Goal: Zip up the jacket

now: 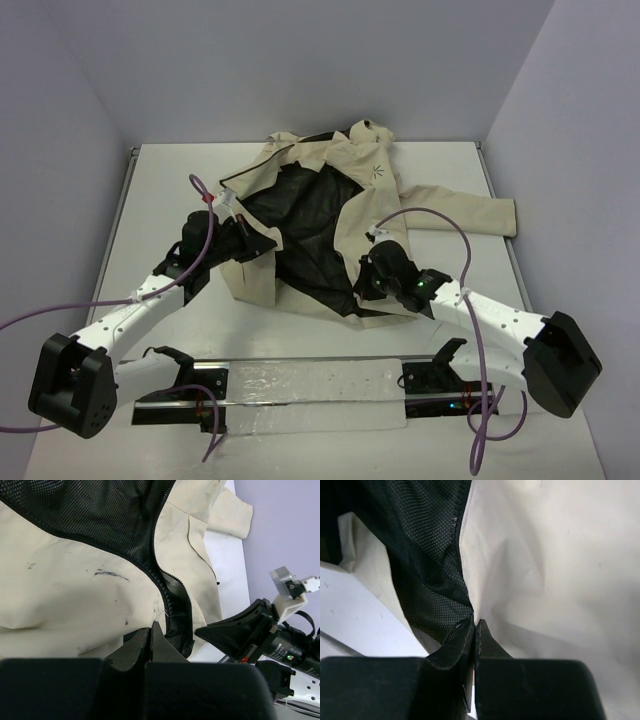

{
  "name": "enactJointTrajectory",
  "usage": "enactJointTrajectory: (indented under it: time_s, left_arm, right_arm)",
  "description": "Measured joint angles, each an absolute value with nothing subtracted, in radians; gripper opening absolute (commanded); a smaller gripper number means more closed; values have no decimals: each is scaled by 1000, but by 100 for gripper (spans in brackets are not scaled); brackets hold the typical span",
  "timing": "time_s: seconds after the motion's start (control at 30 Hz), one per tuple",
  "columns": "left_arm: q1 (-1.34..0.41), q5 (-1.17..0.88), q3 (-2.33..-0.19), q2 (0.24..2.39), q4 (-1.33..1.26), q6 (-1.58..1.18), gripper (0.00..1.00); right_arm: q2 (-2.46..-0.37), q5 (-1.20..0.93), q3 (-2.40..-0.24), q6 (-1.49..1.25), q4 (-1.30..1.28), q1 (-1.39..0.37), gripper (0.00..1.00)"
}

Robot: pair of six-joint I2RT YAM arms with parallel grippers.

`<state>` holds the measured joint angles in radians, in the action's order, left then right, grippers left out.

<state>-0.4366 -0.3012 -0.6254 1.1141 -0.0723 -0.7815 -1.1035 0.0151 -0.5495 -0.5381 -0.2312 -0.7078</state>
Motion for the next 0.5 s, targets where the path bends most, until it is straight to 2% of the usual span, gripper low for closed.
enactJointTrajectory:
  time_s: [0.23, 0.5]
  left_arm:
    - [-437, -309, -625, 1116, -75, -781, 0]
    - [-437, -311, -625, 1117, -77, -781, 0]
  right_arm:
    - [-1000, 20, -579, -536, -295, -708, 0]
    - [-979, 41, -599, -530, -338, -708, 0]
